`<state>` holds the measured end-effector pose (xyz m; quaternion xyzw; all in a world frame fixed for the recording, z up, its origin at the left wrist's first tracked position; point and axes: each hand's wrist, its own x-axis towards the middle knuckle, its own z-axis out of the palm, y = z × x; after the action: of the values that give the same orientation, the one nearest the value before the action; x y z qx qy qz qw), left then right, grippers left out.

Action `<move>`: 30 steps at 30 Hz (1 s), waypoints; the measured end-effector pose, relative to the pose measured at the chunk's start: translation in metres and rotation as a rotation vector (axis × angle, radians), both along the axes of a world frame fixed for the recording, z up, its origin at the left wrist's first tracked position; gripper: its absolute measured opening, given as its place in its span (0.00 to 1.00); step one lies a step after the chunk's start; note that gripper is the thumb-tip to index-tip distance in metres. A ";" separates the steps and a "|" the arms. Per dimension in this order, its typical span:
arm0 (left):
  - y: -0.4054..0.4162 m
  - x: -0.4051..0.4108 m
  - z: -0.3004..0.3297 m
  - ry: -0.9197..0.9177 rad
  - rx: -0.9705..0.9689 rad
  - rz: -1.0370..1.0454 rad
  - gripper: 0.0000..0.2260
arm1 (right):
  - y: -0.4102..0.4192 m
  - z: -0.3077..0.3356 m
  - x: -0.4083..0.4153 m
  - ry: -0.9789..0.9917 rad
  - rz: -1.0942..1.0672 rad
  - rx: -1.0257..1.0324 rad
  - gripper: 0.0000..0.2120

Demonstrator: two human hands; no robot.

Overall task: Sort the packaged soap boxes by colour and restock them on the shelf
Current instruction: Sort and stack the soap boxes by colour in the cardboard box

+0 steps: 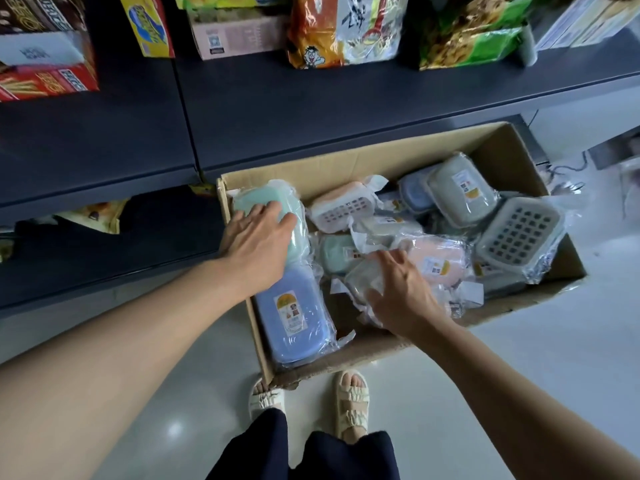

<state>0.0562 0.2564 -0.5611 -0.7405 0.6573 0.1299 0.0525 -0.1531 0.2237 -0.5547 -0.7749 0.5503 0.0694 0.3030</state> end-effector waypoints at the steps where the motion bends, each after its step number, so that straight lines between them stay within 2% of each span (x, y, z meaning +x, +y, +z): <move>1: -0.005 -0.006 0.002 0.005 -0.001 -0.015 0.21 | -0.008 0.001 -0.008 0.025 -0.016 0.000 0.22; 7: -0.038 -0.040 0.003 0.058 0.019 -0.020 0.22 | -0.060 -0.002 -0.040 0.069 -0.035 -0.042 0.21; 11: -0.057 -0.071 -0.004 0.174 0.093 0.065 0.21 | -0.095 -0.006 -0.062 0.046 -0.050 -0.033 0.27; 14: -0.064 -0.100 -0.016 0.231 0.243 0.140 0.22 | -0.109 -0.015 -0.085 0.108 0.041 0.028 0.29; 16: -0.064 -0.118 -0.020 0.314 0.372 0.194 0.22 | -0.116 -0.024 -0.098 0.186 0.177 0.073 0.34; 18: -0.062 -0.135 -0.021 0.442 0.475 0.204 0.24 | -0.124 -0.035 -0.108 0.226 0.289 0.099 0.40; 20: -0.056 -0.150 -0.020 0.526 0.590 0.163 0.27 | -0.131 -0.043 -0.114 0.221 0.356 0.100 0.41; 24: -0.046 -0.169 -0.030 0.372 0.721 0.026 0.28 | -0.142 -0.052 -0.122 0.209 0.402 0.139 0.40; 28: -0.039 -0.180 -0.045 0.332 0.729 0.090 0.33 | -0.153 -0.052 -0.125 0.123 0.340 0.208 0.39; 30: -0.036 -0.185 -0.047 0.349 0.679 0.140 0.33 | -0.159 -0.049 -0.127 0.092 0.281 0.225 0.39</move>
<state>-0.1287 0.2200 -0.6084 -0.6906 0.5239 0.4675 0.1731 -0.2801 0.0649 -0.6034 -0.8012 0.4388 0.2075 0.3499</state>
